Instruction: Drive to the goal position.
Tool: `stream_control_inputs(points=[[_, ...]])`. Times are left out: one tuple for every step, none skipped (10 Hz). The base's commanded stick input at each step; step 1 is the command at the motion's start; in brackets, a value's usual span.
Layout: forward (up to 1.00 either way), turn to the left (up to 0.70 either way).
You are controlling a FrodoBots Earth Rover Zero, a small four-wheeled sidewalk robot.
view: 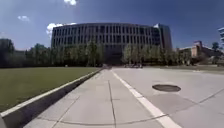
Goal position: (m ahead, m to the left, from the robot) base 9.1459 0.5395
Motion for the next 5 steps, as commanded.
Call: stream_control_inputs(points=[[0.7,0.03],[0.7,0.03],[0.7,0.03],[0.7,0.03],[0.7,0.03]])
